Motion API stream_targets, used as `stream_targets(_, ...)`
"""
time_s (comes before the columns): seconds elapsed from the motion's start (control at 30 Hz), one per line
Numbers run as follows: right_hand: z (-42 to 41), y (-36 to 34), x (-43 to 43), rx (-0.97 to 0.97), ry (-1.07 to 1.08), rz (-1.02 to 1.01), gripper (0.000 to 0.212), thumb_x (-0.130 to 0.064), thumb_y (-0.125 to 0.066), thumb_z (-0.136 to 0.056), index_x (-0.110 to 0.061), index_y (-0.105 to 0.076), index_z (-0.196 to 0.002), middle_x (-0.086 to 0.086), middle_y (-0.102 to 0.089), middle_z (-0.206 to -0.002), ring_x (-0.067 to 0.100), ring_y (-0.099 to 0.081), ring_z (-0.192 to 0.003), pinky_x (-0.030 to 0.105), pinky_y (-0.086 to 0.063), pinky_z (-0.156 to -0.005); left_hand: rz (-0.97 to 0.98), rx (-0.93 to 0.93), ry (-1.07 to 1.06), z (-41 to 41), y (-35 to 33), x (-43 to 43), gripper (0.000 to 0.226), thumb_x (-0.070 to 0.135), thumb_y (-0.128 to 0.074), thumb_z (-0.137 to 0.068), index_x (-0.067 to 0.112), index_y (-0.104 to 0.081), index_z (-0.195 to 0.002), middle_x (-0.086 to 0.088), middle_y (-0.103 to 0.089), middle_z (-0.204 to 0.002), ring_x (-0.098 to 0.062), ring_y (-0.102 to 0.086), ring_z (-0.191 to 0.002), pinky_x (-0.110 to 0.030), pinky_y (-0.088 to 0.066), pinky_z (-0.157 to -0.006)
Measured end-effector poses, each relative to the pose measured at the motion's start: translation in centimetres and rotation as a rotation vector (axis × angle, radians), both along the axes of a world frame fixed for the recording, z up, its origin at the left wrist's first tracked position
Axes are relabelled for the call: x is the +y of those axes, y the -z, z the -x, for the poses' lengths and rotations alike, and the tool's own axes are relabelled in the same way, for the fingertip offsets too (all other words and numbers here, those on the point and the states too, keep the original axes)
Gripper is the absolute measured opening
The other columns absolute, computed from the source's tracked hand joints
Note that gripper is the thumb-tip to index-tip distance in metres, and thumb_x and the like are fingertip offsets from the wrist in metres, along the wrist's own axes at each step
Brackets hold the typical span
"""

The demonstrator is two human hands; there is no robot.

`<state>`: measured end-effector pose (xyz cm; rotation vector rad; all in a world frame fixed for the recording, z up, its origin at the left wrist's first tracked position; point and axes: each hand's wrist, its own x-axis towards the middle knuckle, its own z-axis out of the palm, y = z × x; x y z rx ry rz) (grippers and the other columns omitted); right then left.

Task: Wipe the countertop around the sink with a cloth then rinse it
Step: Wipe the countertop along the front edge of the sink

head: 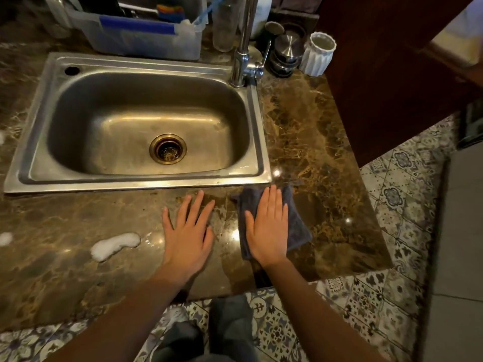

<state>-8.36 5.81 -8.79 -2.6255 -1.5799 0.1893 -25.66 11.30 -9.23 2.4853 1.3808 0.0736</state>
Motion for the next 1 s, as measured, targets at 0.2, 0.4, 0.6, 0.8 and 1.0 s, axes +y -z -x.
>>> stream_targets(0.2, -1.4, 0.0, 2.4, 0.030, 0.009, 0.049, 0.074, -0.048, -0.003, -0.093, -0.002, -0.003, -0.151, 0.015, -0.004, -0.160, 0.026, 0.000, -0.148, 0.039, 0.004, -0.117, -0.103, 0.037, -0.002, -1.1, 0.0, 0.8, 0.059, 0.043, -0.028, -0.093, 0.025, -0.030, -0.149, -0.002, -0.014, -0.160, -0.028, -0.007, -0.147, -0.059, -0.005, -0.111)
stream_targets(0.4, -6.1, -0.3, 10.3, 0.086, 0.068, 0.014, 0.068, -0.039, -0.026, -0.102, 0.000, 0.000, -0.151, 0.017, 0.003, -0.160, 0.026, 0.004, -0.148, 0.040, 0.002, -0.119, -0.072, 0.038, -0.173, -5.9, -0.1, 5.0, 0.058, 0.043, -0.024, -0.097, 0.024, -0.020, -0.152, -0.004, -0.018, -0.159, -0.027, -0.009, -0.147, -0.060, -0.003, -0.113)
stream_targets(0.6, -10.2, -0.4, 21.9, 0.086, 0.042, 0.002, 0.069, -0.040, -0.028, -0.102, 0.000, 0.001, -0.150, 0.017, 0.002, -0.160, 0.027, 0.001, -0.147, 0.043, -0.002, -0.118, -0.023, 0.081, -0.175, -6.2, 0.0, 4.9, 0.057, 0.046, -0.017, -0.098, 0.026, -0.024, -0.151, 0.000, -0.023, -0.158, -0.025, -0.017, -0.146, -0.061, -0.008, -0.113)
stream_targets(0.8, -12.4, -0.1, 28.3, 0.092, 0.050, 0.003, 0.069, -0.041, -0.026, -0.102, 0.000, 0.002, -0.150, 0.015, 0.004, -0.160, 0.026, 0.003, -0.148, 0.042, 0.000, -0.118, 0.042, 0.081, -0.188, -6.1, 0.0, 4.9, 0.059, 0.049, -0.010, -0.098, 0.027, -0.026, -0.150, 0.001, -0.023, -0.158, -0.024, -0.016, -0.146, -0.060, -0.007, -0.113)
stream_targets(1.0, -11.3, -0.6, 24.5, 0.065, -0.013, 0.013, 0.068, -0.038, -0.029, -0.102, -0.001, 0.003, -0.151, 0.015, 0.002, -0.160, 0.026, 0.002, -0.148, 0.041, -0.001, -0.119, 0.027, 0.063, -0.192, -6.1, -0.3, 5.0, 0.056, 0.047, -0.018, -0.097, 0.028, -0.028, -0.149, 0.002, -0.027, -0.156, -0.023, -0.022, -0.144, -0.061, -0.011, -0.112)
